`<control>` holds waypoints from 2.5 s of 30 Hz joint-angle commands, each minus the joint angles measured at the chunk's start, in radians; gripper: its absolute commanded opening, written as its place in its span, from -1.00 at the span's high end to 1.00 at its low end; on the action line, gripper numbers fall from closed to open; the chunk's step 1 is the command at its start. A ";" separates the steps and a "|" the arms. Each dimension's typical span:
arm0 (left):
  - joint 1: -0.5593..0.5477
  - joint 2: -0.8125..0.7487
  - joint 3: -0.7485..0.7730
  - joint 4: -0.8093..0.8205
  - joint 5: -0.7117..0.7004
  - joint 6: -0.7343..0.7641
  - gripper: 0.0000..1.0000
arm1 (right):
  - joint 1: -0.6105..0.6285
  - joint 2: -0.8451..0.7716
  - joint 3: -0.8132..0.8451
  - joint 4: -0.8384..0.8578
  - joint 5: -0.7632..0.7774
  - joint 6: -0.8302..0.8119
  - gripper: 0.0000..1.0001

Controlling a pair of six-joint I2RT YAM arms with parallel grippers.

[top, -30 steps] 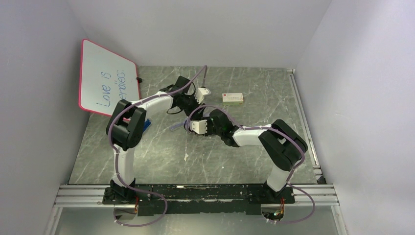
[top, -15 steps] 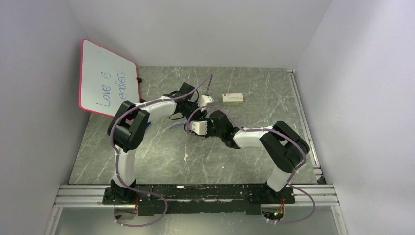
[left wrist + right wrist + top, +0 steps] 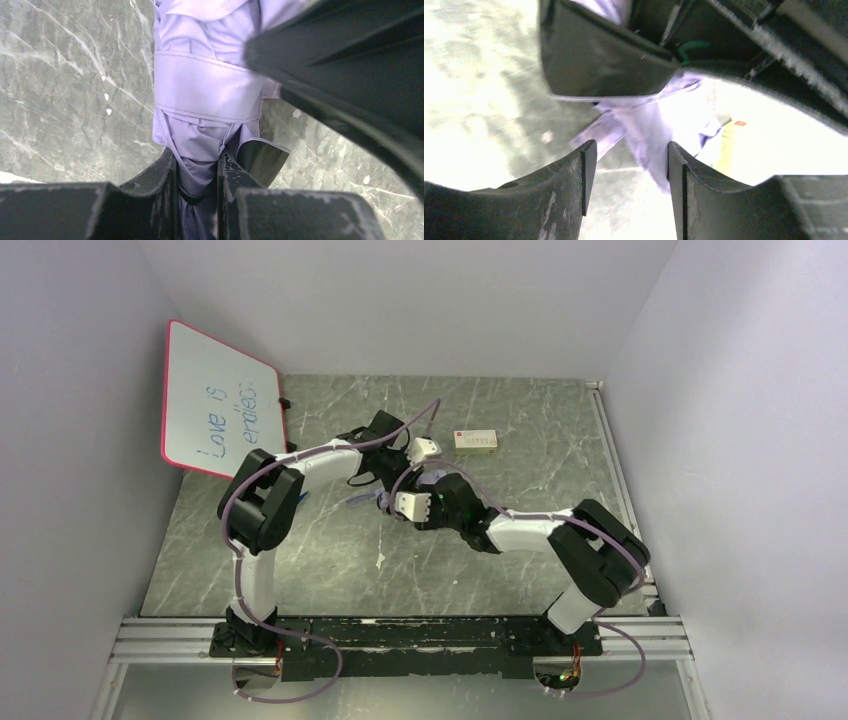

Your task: Put away the umbrella

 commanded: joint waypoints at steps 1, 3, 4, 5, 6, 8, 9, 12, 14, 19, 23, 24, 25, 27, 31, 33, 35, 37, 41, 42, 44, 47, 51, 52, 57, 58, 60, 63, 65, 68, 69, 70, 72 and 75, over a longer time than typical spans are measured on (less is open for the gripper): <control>-0.014 0.058 -0.069 -0.057 -0.147 0.015 0.91 | 0.025 -0.132 -0.086 -0.082 -0.045 0.173 -0.18; -0.022 0.072 -0.061 -0.064 -0.173 0.014 0.91 | 0.027 -0.220 -0.103 -0.062 -0.053 0.238 -0.23; -0.029 0.080 -0.056 -0.068 -0.189 0.015 0.91 | 0.028 -0.271 -0.116 -0.048 -0.056 0.278 -0.25; -0.035 0.087 -0.051 -0.068 -0.206 0.014 0.91 | 0.028 -0.321 -0.134 -0.019 -0.055 0.325 -0.26; -0.042 0.094 -0.048 -0.067 -0.221 0.012 0.90 | 0.029 -0.383 -0.155 0.009 -0.047 0.384 -0.26; -0.057 0.105 -0.045 -0.060 -0.251 0.007 0.90 | 0.028 -0.496 -0.197 0.053 0.000 0.514 -0.26; -0.064 0.110 -0.043 -0.058 -0.263 0.005 0.91 | 0.029 -0.566 -0.215 0.056 0.038 0.583 -0.26; -0.085 0.121 -0.044 -0.051 -0.297 0.002 0.90 | 0.028 -0.695 -0.237 0.012 0.180 0.799 -0.25; -0.106 0.123 -0.049 -0.044 -0.339 0.004 0.91 | 0.025 -0.763 -0.245 -0.040 0.330 0.943 -0.24; -0.181 0.112 -0.079 -0.019 -0.445 0.006 0.91 | -0.016 -0.816 -0.177 -0.295 0.503 1.258 -0.19; -0.245 0.093 -0.141 0.039 -0.562 0.003 0.90 | -0.102 -0.778 -0.112 -0.408 0.480 1.324 -0.19; -0.260 0.088 -0.156 0.059 -0.591 0.004 0.90 | -0.133 -0.763 -0.097 -0.422 0.456 1.323 -0.19; -0.277 0.085 -0.172 0.072 -0.623 0.009 0.91 | -0.180 -0.748 -0.083 -0.430 0.429 1.321 -0.19; -0.308 0.082 -0.202 0.099 -0.688 0.021 0.90 | -0.241 -0.724 -0.063 -0.417 0.372 1.302 -0.19; -0.352 0.089 -0.249 0.151 -0.806 0.052 0.91 | -0.310 -0.661 -0.006 -0.366 0.299 1.222 -0.19; -0.373 0.090 -0.273 0.187 -0.860 0.068 0.90 | -0.323 -0.621 0.035 -0.340 0.282 1.154 -0.19; -0.394 0.095 -0.290 0.215 -0.899 0.080 0.91 | -0.339 -0.587 0.077 -0.311 0.300 1.112 -0.19; -0.420 0.098 -0.306 0.247 -0.938 0.100 0.91 | -0.366 -0.562 0.098 -0.244 0.272 1.067 -0.19; -0.462 0.119 -0.339 0.311 -1.030 0.126 0.90 | -0.415 -0.500 0.166 -0.184 0.253 0.998 -0.18; -0.470 0.126 -0.347 0.326 -1.050 0.135 0.91 | -0.433 -0.481 0.182 -0.173 0.242 0.985 -0.18; -0.489 0.136 -0.364 0.353 -1.084 0.153 0.90 | -0.476 -0.446 0.216 -0.158 0.207 0.951 -0.19; -0.508 0.144 -0.397 0.427 -1.121 0.186 0.90 | -0.537 -0.382 0.264 -0.139 0.041 0.884 -0.19; -0.533 0.153 -0.446 0.521 -1.178 0.248 0.90 | -0.556 -0.277 0.361 -0.280 -0.386 0.584 -0.22; -0.538 0.157 -0.458 0.545 -1.192 0.265 0.91 | -0.555 -0.249 0.393 -0.348 -0.508 0.491 -0.22; -0.568 0.179 -0.507 0.643 -1.250 0.336 0.91 | -0.556 -0.176 0.402 -0.463 -0.777 0.235 -0.21; -0.575 0.184 -0.515 0.660 -1.262 0.352 0.91 | -0.555 -0.163 0.406 -0.497 -0.814 0.180 -0.21; -0.589 0.195 -0.538 0.711 -1.295 0.392 0.91 | -0.556 -0.125 0.442 -0.609 -0.876 0.054 -0.21; -0.605 0.214 -0.572 0.820 -1.341 0.453 0.91 | -0.552 -0.038 0.544 -0.812 -0.913 -0.065 -0.21; -0.617 0.226 -0.590 0.883 -1.363 0.488 0.91 | -0.542 0.017 0.609 -0.933 -0.930 -0.149 -0.22; -0.629 0.251 -0.608 0.961 -1.389 0.535 0.90 | -0.510 0.083 0.666 -1.078 -0.919 -0.239 -0.24; -0.633 0.259 -0.614 0.982 -1.397 0.548 0.90 | -0.497 0.101 0.678 -1.104 -0.907 -0.259 -0.24; -0.635 0.266 -0.619 1.003 -1.403 0.560 0.90 | -0.484 0.116 0.685 -1.124 -0.895 -0.271 -0.25; -0.639 0.277 -0.629 1.034 -1.413 0.578 0.90 | -0.449 0.142 0.687 -1.141 -0.872 -0.287 -0.25; -0.645 0.285 -0.633 1.060 -1.418 0.592 0.90 | -0.397 0.166 0.685 -1.144 -0.856 -0.295 -0.26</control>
